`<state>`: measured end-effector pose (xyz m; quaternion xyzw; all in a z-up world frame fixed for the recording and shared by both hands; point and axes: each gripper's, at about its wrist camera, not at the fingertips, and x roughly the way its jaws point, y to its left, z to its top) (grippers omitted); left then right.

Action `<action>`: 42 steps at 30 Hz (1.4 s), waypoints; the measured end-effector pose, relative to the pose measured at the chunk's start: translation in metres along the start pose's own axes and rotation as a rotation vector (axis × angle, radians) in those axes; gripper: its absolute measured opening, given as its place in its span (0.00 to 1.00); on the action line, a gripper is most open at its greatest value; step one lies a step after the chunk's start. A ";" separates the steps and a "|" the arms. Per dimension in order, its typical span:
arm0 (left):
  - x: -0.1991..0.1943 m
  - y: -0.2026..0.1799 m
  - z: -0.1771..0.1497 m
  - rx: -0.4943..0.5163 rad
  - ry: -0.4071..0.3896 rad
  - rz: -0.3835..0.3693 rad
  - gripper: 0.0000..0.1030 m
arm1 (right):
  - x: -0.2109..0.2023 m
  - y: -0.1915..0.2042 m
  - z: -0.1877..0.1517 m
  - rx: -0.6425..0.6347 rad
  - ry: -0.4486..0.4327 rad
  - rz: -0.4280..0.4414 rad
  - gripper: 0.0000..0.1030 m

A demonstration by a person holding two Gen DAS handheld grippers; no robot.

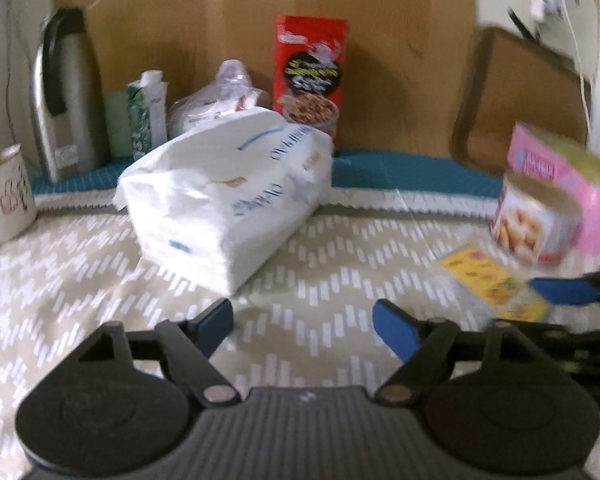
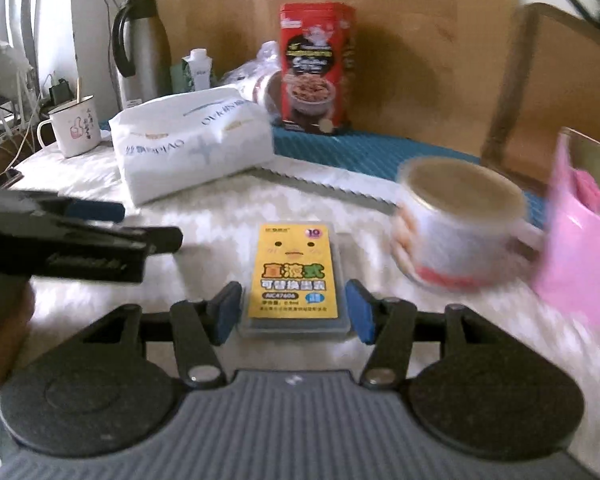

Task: Organize soft objects
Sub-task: 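Hold the yellow card with the right gripper while the left gripper grasps it, then carry the yellow card into the pink tin and open both grippers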

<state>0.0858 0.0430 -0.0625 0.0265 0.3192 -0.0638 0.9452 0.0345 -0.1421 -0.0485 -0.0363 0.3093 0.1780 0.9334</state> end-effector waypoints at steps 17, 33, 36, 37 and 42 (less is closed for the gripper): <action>-0.032 -0.130 -0.014 0.145 0.126 -0.412 0.85 | -0.080 -0.008 -0.079 0.106 -0.128 -0.150 0.58; -0.057 -0.191 0.025 0.169 0.076 -0.591 0.51 | -0.113 -0.037 -0.074 0.096 -0.353 -0.328 0.57; -0.058 -0.212 0.047 0.189 0.026 -0.610 0.49 | -0.116 -0.060 -0.056 0.097 -0.403 -0.371 0.57; -0.057 -0.219 0.055 0.193 0.011 -0.619 0.49 | -0.116 -0.070 -0.049 0.098 -0.419 -0.387 0.57; -0.044 -0.262 0.093 0.209 -0.041 -0.638 0.49 | -0.111 -0.117 -0.019 0.108 -0.460 -0.449 0.58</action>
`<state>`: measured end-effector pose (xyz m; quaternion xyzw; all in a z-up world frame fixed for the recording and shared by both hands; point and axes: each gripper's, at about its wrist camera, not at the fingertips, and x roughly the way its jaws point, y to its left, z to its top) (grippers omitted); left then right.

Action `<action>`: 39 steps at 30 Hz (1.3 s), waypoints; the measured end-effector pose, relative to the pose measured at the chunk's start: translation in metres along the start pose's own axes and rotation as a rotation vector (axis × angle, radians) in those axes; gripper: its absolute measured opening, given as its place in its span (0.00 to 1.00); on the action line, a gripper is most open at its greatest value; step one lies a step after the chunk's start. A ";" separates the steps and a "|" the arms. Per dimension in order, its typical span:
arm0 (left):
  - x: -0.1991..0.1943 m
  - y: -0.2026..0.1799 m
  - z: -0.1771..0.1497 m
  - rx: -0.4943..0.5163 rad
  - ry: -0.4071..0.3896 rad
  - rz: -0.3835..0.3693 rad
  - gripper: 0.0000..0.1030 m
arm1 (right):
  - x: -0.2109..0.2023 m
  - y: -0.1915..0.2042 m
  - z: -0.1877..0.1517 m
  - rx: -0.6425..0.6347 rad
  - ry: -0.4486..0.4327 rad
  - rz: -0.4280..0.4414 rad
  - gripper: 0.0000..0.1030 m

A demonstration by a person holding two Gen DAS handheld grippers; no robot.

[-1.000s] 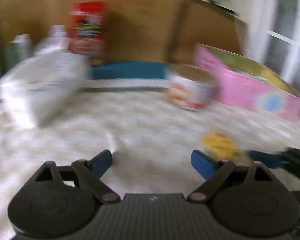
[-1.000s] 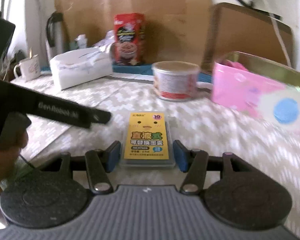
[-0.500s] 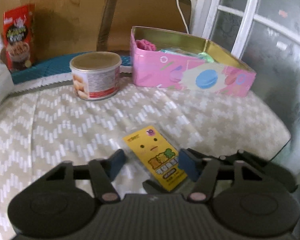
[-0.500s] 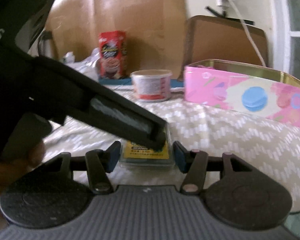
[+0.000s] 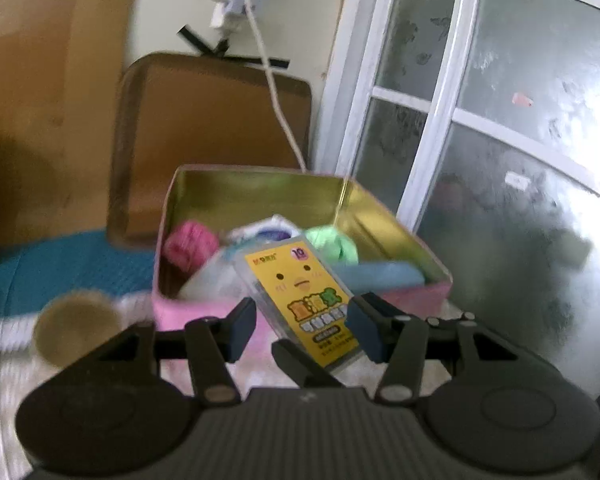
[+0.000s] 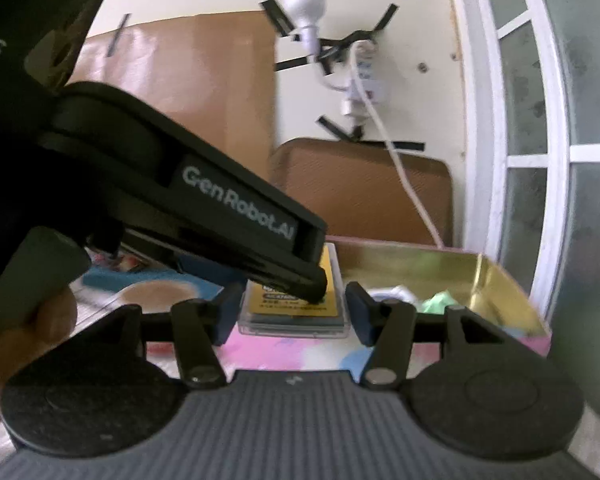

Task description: Organize soft objects

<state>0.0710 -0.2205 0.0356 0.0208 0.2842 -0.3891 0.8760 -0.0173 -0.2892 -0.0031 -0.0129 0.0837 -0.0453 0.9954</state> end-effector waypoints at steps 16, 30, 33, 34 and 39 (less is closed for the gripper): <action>0.084 0.024 0.016 -0.038 0.086 0.151 0.61 | 0.054 -0.043 -0.019 0.160 0.105 -0.091 0.63; 0.003 0.010 -0.037 0.022 0.044 0.254 0.62 | -0.016 -0.012 -0.033 0.270 0.141 -0.042 0.63; -0.012 0.016 -0.052 0.008 0.062 0.269 0.62 | -0.028 -0.005 -0.039 0.293 0.177 -0.022 0.63; -0.017 0.018 -0.057 0.006 0.064 0.275 0.62 | -0.032 -0.003 -0.041 0.300 0.189 -0.014 0.63; -0.044 0.021 -0.079 0.017 0.066 0.296 0.66 | -0.055 0.007 -0.043 0.341 0.229 0.013 0.68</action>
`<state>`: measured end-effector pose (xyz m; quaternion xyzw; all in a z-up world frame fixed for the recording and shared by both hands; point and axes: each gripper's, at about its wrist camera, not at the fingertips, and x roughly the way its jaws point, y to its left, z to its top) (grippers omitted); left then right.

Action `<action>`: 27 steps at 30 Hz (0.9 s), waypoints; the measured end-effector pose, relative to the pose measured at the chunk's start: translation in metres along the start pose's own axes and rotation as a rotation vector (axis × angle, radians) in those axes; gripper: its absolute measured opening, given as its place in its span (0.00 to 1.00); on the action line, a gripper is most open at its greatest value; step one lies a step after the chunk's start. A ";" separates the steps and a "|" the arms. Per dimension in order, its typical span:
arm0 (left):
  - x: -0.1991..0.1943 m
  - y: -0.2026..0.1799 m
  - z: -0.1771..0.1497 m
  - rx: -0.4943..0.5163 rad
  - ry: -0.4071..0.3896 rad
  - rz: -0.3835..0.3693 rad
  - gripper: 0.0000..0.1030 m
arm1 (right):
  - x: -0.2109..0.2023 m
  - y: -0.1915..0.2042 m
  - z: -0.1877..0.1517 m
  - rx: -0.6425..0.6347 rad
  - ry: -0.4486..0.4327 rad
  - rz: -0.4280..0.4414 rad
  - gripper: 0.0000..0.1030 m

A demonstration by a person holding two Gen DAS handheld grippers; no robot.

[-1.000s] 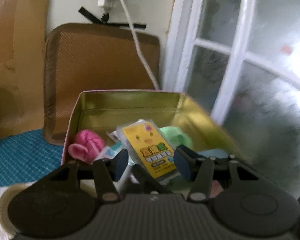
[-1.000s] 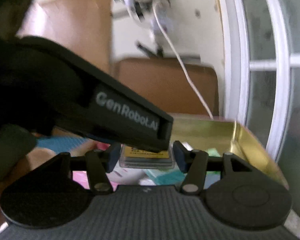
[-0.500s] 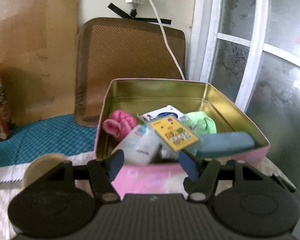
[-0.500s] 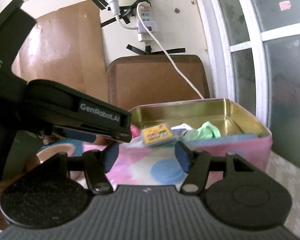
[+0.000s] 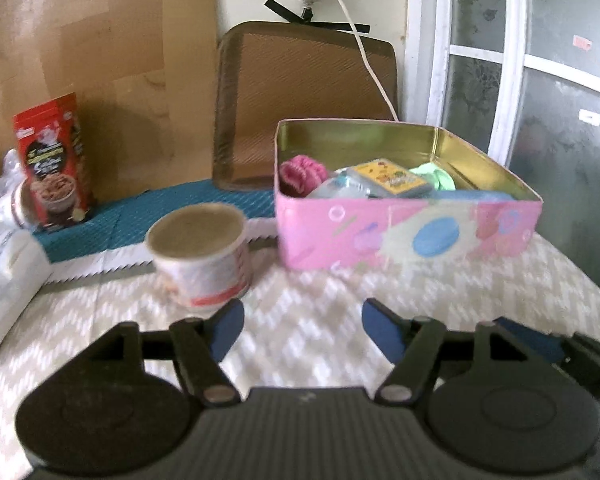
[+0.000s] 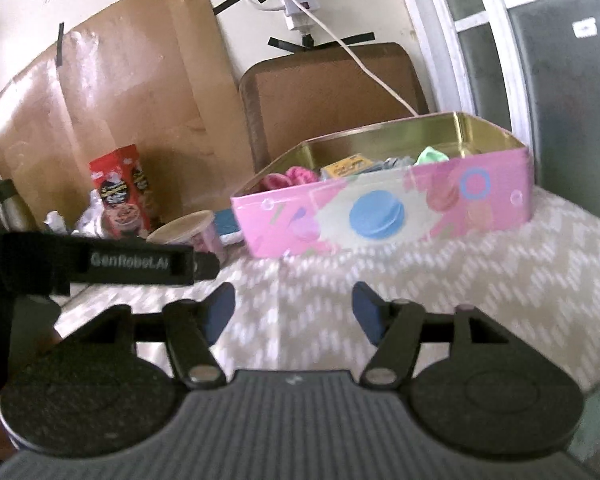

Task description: Organize soft objects

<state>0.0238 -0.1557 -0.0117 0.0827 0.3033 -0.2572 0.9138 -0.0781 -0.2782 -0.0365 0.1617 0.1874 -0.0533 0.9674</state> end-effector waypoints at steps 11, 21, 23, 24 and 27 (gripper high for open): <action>-0.076 0.008 -0.019 0.008 -0.120 0.013 1.00 | -0.054 0.018 -0.006 0.053 -0.046 -0.044 1.00; -0.102 0.012 -0.027 0.015 -0.119 0.029 1.00 | -0.076 0.031 -0.002 0.114 -0.068 -0.074 1.00; -0.104 0.012 -0.029 0.008 -0.112 0.028 1.00 | -0.081 0.038 -0.002 0.107 -0.080 -0.089 1.00; -0.105 0.012 -0.030 0.006 -0.110 0.029 1.00 | -0.083 0.039 -0.002 0.105 -0.085 -0.096 1.00; -0.105 0.010 -0.031 0.012 -0.100 0.046 1.00 | -0.089 0.043 -0.003 0.105 -0.101 -0.124 1.00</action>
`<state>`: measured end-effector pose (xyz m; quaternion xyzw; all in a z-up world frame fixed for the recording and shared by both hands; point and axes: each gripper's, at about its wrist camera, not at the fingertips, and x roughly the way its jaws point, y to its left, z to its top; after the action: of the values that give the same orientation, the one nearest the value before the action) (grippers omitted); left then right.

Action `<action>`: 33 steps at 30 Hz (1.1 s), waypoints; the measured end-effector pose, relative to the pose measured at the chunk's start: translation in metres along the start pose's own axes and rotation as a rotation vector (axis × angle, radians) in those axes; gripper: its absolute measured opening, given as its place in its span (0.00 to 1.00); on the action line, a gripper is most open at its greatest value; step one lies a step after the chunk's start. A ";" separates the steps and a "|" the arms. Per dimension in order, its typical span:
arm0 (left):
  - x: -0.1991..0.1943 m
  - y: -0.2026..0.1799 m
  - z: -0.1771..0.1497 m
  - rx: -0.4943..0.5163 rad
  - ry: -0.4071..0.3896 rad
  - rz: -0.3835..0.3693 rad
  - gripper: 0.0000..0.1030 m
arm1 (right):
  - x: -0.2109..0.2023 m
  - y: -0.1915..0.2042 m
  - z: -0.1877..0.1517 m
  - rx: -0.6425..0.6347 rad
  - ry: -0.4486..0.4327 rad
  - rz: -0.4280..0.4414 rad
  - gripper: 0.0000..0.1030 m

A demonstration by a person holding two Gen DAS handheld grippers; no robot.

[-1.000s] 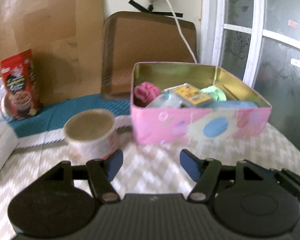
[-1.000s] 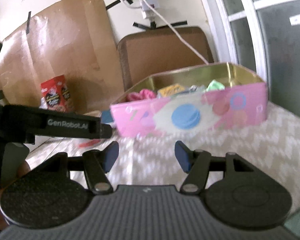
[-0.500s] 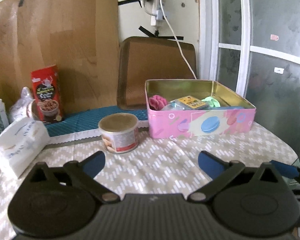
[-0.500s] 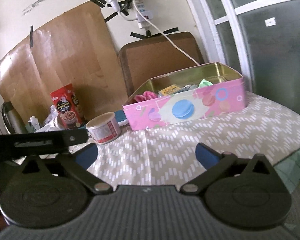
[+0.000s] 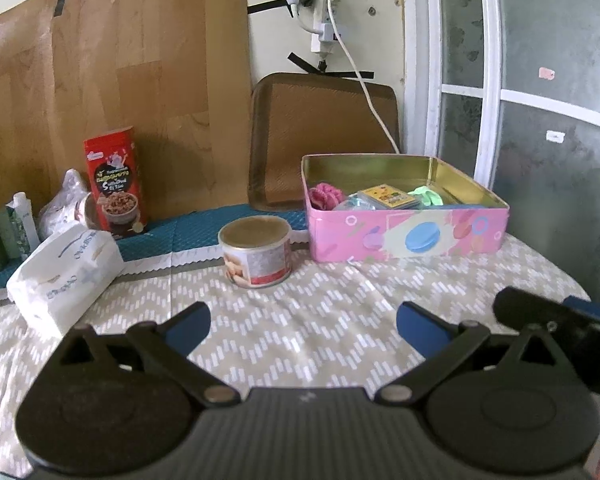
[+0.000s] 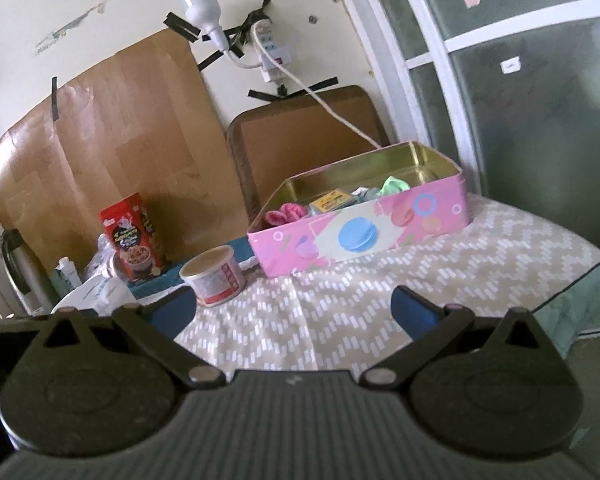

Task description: Organize soft objects

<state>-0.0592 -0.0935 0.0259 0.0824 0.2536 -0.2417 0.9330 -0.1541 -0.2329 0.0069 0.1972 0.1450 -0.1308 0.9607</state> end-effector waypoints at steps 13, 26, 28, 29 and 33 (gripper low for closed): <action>-0.008 -0.008 -0.007 0.056 -0.005 0.033 1.00 | -0.011 0.004 -0.005 0.005 -0.029 -0.041 1.00; -0.011 -0.010 -0.012 0.086 0.009 0.018 1.00 | -0.011 0.003 -0.007 0.007 -0.034 -0.057 1.00; -0.010 -0.009 -0.013 0.084 0.011 0.019 1.00 | -0.011 0.003 -0.007 0.009 -0.033 -0.058 1.00; -0.010 -0.009 -0.013 0.085 0.012 0.020 1.00 | -0.011 0.003 -0.008 0.010 -0.033 -0.058 1.00; -0.007 -0.009 -0.015 0.089 0.025 0.019 1.00 | -0.011 0.004 -0.008 0.013 -0.030 -0.060 1.00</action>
<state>-0.0754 -0.0945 0.0169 0.1292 0.2533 -0.2428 0.9275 -0.1648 -0.2234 0.0046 0.1968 0.1355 -0.1632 0.9572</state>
